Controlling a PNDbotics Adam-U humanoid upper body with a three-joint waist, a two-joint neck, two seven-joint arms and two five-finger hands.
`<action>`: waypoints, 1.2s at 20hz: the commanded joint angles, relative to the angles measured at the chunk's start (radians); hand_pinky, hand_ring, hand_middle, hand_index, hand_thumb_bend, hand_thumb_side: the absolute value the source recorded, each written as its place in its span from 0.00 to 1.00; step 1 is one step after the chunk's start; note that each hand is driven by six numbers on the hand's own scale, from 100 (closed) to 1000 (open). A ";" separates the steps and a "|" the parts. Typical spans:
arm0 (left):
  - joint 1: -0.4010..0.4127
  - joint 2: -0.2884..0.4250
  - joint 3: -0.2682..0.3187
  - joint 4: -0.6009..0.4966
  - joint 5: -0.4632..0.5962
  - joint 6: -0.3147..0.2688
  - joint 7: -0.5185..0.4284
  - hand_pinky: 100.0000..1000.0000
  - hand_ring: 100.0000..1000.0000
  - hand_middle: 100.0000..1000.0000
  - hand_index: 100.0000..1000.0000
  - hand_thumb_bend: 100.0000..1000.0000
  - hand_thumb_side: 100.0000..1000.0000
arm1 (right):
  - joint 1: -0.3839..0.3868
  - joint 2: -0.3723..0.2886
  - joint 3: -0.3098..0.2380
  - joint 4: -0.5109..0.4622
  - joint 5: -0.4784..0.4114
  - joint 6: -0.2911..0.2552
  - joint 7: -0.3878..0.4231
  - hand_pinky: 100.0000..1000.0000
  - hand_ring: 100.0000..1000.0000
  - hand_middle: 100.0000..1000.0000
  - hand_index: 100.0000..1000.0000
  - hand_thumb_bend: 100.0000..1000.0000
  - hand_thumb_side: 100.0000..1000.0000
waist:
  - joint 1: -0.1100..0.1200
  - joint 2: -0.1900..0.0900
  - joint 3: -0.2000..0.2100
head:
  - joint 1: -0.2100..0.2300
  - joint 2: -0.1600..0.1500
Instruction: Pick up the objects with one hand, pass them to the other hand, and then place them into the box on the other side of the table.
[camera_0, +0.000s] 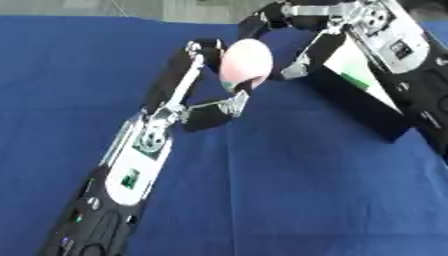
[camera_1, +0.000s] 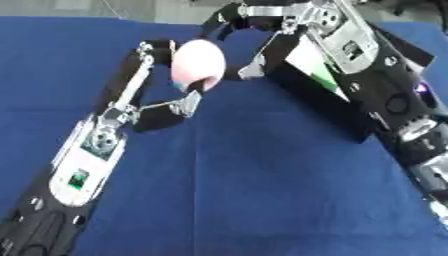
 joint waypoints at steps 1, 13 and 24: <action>-0.016 -0.012 0.000 -0.014 -0.009 -0.001 0.008 0.53 0.50 0.45 0.45 0.00 0.20 | -0.021 -0.025 -0.008 -0.021 -0.013 -0.009 0.023 0.87 1.00 0.80 0.82 0.32 0.07 | -0.010 -0.009 -0.002 | 0.002 0.000; -0.014 -0.013 0.010 0.010 -0.049 0.000 0.029 0.53 0.50 0.45 0.45 0.00 0.19 | -0.012 -0.034 -0.006 -0.045 -0.037 -0.021 0.062 0.87 1.00 0.81 0.87 0.38 0.00 | -0.010 -0.006 -0.005 | 0.001 0.000; -0.014 -0.022 0.011 0.015 -0.058 -0.004 0.037 0.53 0.50 0.45 0.45 0.00 0.19 | -0.010 -0.027 0.011 -0.066 -0.059 0.007 0.062 0.87 1.00 0.79 0.85 0.42 0.03 | -0.011 -0.003 -0.004 | -0.001 0.001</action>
